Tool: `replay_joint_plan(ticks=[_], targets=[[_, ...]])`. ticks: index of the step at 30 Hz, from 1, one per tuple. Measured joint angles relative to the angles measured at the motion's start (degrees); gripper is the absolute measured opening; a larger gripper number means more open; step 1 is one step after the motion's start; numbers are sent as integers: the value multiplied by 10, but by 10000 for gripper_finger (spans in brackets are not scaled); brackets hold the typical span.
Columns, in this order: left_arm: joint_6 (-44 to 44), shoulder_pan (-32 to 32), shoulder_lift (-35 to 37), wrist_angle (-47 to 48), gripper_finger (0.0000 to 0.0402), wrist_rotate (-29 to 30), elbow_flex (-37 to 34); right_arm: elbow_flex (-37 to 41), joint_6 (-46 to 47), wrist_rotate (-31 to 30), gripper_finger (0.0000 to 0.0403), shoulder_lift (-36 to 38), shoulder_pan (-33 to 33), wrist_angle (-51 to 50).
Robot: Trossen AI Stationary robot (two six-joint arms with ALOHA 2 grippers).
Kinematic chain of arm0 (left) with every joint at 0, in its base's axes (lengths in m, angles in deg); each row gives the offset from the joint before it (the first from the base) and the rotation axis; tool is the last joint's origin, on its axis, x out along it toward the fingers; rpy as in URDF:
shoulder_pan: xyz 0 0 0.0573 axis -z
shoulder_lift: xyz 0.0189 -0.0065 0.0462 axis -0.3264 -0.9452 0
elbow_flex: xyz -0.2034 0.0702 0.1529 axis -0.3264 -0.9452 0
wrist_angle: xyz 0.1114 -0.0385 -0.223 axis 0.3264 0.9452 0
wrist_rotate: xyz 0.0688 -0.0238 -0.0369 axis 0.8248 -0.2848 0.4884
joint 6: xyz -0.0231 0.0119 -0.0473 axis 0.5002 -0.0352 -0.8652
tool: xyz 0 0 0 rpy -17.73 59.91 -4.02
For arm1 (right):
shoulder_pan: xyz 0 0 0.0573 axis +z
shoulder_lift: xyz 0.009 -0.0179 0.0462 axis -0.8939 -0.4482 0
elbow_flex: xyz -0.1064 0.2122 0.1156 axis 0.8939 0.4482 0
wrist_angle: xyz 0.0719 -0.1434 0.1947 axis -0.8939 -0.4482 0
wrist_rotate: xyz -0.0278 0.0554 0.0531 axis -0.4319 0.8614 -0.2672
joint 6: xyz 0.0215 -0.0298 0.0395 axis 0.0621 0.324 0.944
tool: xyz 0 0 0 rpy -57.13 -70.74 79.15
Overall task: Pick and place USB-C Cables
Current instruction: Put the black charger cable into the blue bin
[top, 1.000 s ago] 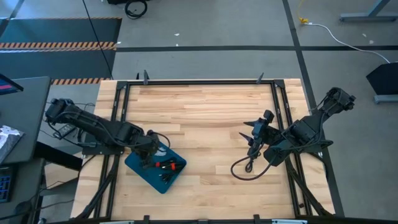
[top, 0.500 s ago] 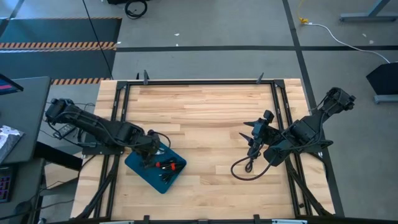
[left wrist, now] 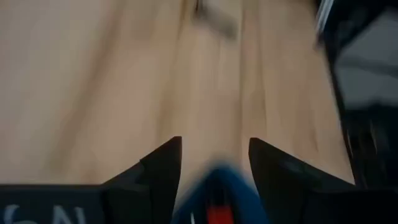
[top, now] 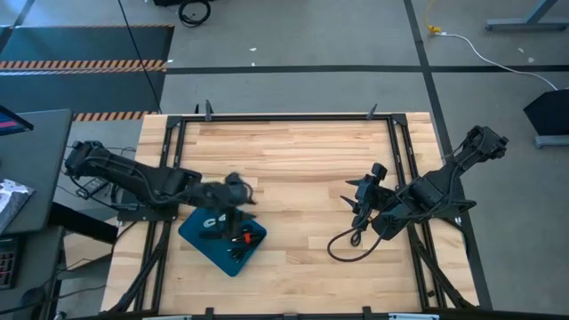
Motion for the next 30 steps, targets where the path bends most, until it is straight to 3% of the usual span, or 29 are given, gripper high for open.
replay_joint_plan(ticks=[5,10,15,19,24,30], targets=[[124,-36,-12,-180,185,39,3,3,10,91,213,0,-15,0],[149,-91,-64,-228,176,33,2,3,14,172,213,0,-28,-6],[134,-147,-142,-233,172,-18,0,3,18,276,213,-9,-39,-56],[150,-193,-182,-309,172,-74,1,3,30,340,213,-30,-46,-106],[154,-245,-198,-403,172,-163,1,3,43,417,213,-76,-54,-110],[177,-269,-199,-397,172,-206,1,3,20,491,213,-152,-59,-125]])
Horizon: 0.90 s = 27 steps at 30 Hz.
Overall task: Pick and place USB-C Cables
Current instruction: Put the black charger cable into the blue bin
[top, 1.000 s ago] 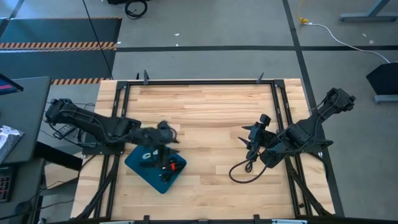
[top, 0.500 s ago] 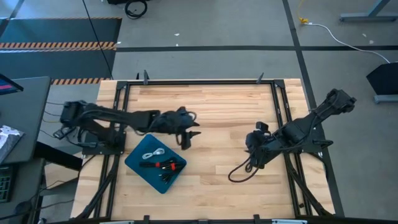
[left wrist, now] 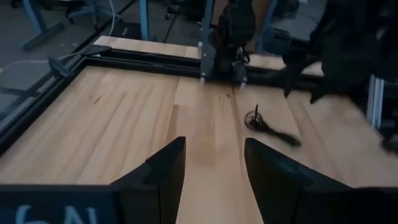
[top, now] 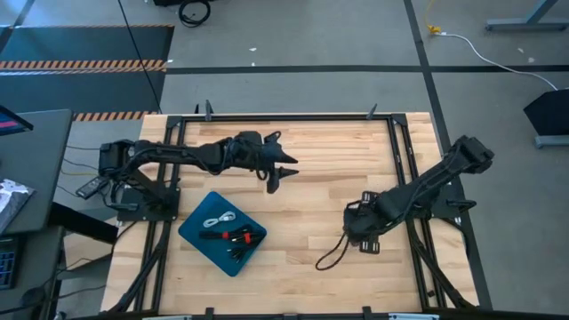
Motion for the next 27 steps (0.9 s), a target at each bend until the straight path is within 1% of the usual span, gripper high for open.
replay_joint_plan(ticks=[3,10,12,19,24,27], targets=[[42,0,0,15,172,-2,0,0,-73,8,213,-35,5,-7],[78,-11,19,28,172,-2,0,0,-265,1,213,-100,14,9],[81,-18,30,34,172,-2,0,0,-304,1,213,-115,14,11],[81,-32,53,36,172,-1,0,0,-377,-9,213,-147,14,30],[83,-31,53,38,172,-2,0,8,-398,-20,213,-156,13,46],[78,-30,53,43,172,-2,0,26,-402,-20,213,-158,14,53]])
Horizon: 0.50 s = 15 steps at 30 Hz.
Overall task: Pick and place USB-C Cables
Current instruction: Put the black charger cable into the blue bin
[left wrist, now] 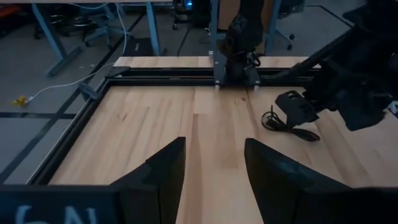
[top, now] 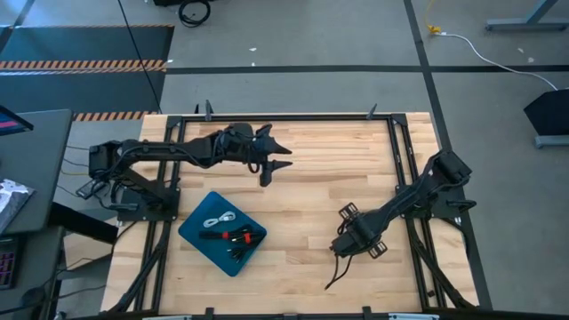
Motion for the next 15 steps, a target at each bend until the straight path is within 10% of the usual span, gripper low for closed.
replay_joint_plan(ticks=[15], targets=[[-8,19,0,14,172,0,0,58,-40,-29,213,-1,-3,37]])
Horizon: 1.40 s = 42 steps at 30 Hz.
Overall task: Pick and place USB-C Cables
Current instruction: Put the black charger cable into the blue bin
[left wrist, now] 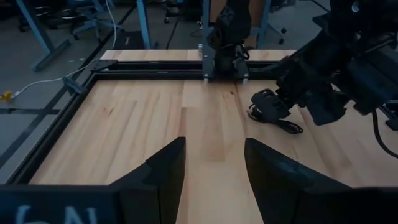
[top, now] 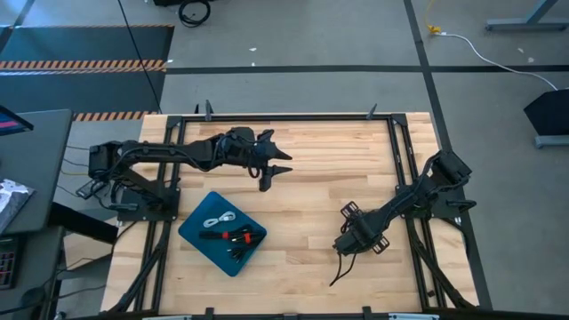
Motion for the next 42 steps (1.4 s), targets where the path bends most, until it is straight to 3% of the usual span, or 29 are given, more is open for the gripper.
replay_joint_plan(ticks=[11,21,26,42], targets=[[-9,0,0,4,172,0,0,13,33,0,178,2,0,52],[-5,0,0,6,172,0,0,6,39,1,66,1,0,64],[12,0,9,55,172,0,0,-16,59,-1,17,0,-1,64],[-11,34,142,200,172,0,0,-177,65,-143,17,0,-20,117]])
